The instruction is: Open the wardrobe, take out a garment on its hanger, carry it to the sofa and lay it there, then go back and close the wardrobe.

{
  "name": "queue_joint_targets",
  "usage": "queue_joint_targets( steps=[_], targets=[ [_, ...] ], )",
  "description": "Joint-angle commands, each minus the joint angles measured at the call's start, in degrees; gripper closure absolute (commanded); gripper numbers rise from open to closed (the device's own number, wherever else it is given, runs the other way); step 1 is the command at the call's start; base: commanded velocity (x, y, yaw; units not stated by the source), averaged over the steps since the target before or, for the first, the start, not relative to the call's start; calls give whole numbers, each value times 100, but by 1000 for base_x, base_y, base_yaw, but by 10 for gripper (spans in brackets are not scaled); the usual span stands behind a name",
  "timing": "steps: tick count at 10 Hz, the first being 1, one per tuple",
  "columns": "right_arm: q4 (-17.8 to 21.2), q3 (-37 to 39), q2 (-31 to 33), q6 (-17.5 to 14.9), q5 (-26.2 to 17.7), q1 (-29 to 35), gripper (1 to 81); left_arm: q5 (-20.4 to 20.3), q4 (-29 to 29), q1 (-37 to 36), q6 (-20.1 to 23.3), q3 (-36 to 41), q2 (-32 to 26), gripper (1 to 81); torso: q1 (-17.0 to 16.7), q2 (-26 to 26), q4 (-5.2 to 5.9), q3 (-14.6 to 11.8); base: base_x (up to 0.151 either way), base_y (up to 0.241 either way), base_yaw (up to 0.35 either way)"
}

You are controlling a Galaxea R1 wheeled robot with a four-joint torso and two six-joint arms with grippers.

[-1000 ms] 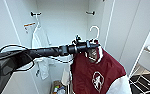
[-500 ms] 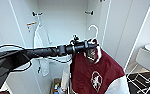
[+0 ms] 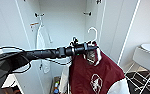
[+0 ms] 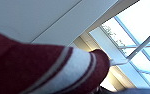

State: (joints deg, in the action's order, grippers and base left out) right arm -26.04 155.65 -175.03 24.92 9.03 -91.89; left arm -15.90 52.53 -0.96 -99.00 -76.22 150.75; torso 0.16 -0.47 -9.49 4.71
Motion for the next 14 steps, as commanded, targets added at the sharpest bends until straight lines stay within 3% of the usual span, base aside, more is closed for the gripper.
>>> queue_joint_targets(
  steps=[1, 8, 12, 14],
  targets=[
    [2, -27, -8, -4, -227, 202, 10, -203, -155, -1121, 74, 63, -26, 811, 0, 0, 0, 0, -123, 0, 0],
    [-6, -27, -17, -4, -235, 210, 10, -203, -155, -1103, 65, 168, -80, 811, -5, 0, 0, 0, -105, 0, 0],
    [-15, -36, -17, -4, -235, 202, 10, -212, -155, -1041, 74, 212, -115, 811, -11, -2, 0, 0, 0, 0, 0],
    [-15, -36, -25, -4, -235, 219, 10, -247, -155, -875, 336, 483, -281, 811, -6, 0, 0, 0, 0, 0, 0]
  ],
)
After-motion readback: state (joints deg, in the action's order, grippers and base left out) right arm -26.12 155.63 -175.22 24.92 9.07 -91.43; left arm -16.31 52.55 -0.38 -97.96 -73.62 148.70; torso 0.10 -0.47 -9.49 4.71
